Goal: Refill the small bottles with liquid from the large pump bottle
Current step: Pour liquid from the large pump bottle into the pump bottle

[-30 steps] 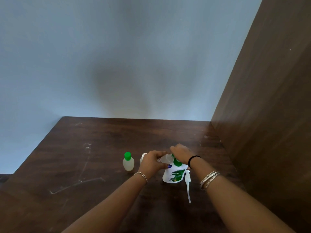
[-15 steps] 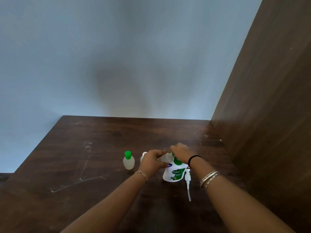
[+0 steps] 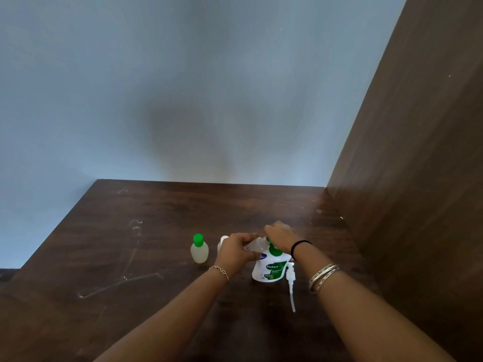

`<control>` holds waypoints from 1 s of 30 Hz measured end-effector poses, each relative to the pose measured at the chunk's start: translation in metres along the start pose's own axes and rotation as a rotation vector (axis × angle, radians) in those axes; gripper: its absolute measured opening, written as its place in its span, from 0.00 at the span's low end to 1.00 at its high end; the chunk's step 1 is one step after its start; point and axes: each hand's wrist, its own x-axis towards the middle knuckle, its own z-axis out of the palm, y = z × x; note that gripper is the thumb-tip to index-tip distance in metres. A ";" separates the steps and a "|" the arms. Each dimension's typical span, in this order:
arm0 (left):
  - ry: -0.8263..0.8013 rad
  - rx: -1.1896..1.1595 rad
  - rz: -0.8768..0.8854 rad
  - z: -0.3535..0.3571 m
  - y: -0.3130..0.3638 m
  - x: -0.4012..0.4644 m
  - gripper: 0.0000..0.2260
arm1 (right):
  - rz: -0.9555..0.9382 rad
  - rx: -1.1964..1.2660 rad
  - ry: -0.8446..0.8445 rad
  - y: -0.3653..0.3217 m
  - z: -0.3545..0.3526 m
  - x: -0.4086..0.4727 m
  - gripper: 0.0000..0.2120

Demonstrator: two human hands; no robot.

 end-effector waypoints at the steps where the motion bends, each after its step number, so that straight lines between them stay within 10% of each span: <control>1: -0.001 -0.007 -0.003 0.000 -0.001 0.000 0.26 | -0.002 -0.004 -0.009 0.000 0.000 0.000 0.14; 21: -0.027 -0.384 -0.076 0.002 -0.023 -0.004 0.22 | -0.045 0.390 -0.019 0.004 -0.016 -0.005 0.27; 30: -0.004 -0.453 -0.029 -0.004 -0.018 -0.009 0.21 | 0.131 0.359 0.213 0.075 0.004 0.001 0.14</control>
